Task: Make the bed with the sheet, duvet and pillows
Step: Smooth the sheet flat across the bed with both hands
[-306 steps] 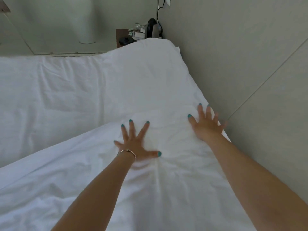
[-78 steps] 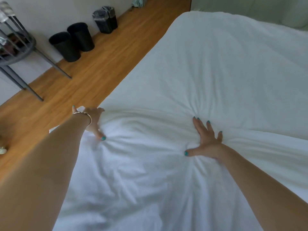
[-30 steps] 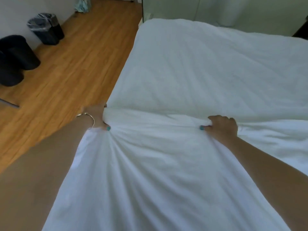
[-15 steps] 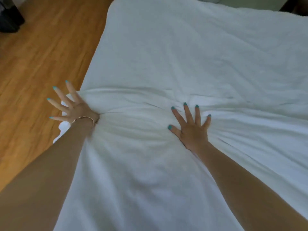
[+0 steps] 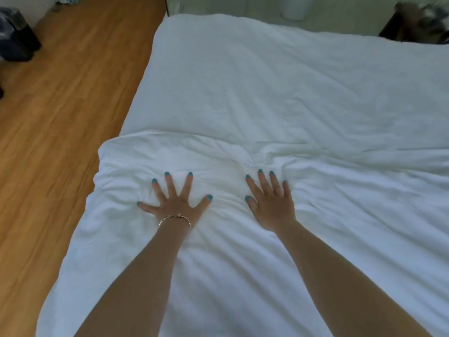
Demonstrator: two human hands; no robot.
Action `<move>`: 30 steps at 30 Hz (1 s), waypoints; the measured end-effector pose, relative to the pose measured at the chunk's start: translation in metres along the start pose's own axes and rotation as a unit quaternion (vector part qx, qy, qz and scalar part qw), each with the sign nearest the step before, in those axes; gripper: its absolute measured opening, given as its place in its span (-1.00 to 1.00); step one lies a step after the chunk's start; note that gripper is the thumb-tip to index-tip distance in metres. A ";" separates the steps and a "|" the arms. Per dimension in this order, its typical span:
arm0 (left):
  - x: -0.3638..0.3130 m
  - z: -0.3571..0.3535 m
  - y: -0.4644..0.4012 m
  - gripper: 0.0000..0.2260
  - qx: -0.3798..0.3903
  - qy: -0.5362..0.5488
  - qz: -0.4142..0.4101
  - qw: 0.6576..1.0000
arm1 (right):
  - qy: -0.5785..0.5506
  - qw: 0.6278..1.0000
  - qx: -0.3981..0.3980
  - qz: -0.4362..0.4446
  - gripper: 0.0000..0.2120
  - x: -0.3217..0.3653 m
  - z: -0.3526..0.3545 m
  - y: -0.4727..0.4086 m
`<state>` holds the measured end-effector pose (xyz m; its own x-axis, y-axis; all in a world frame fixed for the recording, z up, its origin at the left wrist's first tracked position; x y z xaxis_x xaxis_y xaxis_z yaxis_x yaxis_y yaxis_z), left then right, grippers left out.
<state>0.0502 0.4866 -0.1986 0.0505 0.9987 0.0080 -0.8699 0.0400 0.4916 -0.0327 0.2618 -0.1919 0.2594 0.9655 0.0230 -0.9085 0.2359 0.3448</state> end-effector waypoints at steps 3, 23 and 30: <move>-0.027 -0.001 0.043 -0.36 0.010 0.029 0.058 0.998 | 0.010 0.999 0.050 -0.005 -0.31 -0.066 0.006 0.050; -0.393 0.053 0.014 -0.17 -0.038 -0.120 -0.080 0.989 | -0.066 0.997 0.018 -0.023 -0.06 -0.426 0.053 -0.051; -0.413 0.079 0.004 -0.76 -0.159 0.029 -0.068 0.984 | -0.335 0.924 -0.172 -0.059 -0.84 -0.458 0.080 -0.075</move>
<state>0.0645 0.0715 -0.1315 0.1570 0.9833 -0.0922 -0.9673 0.1719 0.1863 -0.0570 -0.2072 -0.1530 0.4028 0.6725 0.6208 -0.8817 0.4671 0.0661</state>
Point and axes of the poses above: each hand's wrist, its own y-axis away from the middle knuckle, its own z-axis out of the back of the hand, x = y × z, the point moved 1 cm from there along -y, towards the middle knuckle, and after that the axes turned 3 degrees about -y, right-handed, at the moved point
